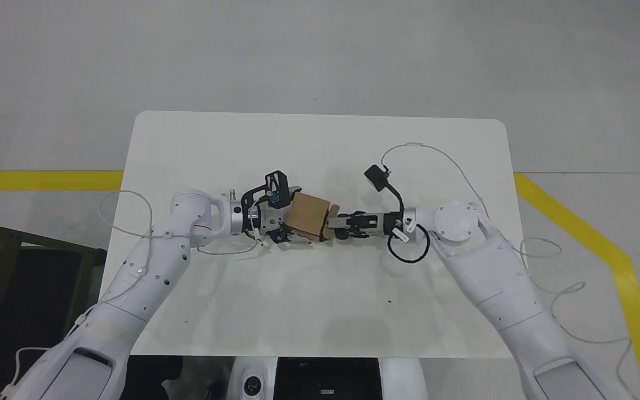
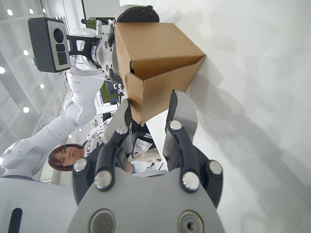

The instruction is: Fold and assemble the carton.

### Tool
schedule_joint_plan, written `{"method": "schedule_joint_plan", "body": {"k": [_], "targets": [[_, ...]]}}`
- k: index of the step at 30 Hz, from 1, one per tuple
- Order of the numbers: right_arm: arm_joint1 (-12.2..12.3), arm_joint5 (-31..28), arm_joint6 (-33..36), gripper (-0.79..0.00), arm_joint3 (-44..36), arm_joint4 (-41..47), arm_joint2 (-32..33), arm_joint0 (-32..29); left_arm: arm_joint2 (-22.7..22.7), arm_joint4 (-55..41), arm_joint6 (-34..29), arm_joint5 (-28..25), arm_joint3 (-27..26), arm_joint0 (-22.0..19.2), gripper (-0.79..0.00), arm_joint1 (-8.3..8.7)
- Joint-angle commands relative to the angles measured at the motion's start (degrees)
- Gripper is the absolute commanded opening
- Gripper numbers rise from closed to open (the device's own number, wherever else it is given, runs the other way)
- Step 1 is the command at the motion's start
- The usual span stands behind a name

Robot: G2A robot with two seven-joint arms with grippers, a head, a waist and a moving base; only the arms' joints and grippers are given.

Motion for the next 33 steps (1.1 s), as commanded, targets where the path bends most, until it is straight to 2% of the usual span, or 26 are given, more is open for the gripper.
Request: {"method": "schedule_joint_plan", "body": {"k": [1, 13, 20, 33], "targets": [[-0.07, 0.39, -0.26, -0.511, -0.06, -0.24, -0.26, 0.13, -0.04, -0.01, 0.08, -0.06, -0.01, 0.04, 0.000, -0.01], [-0.60, 1.36, -0.82, -0.517, 0.34, -1.12, -1.87, 1.38, -0.32, 0.22, 0.20, -0.11, -0.20, 0.20, 0.000, -0.03], [-1.08, -0.43, -0.88, -0.523, 0.49, 0.08, -2.68, 2.14, -0.43, 0.39, 0.33, -0.16, -0.54, 0.33, 0.000, -0.05], [-1.83, -4.20, -0.36, -0.489, 2.14, 3.59, -3.44, 2.68, -0.39, 0.48, 0.10, -0.29, -0.39, 0.33, 0.000, -0.16]]}}
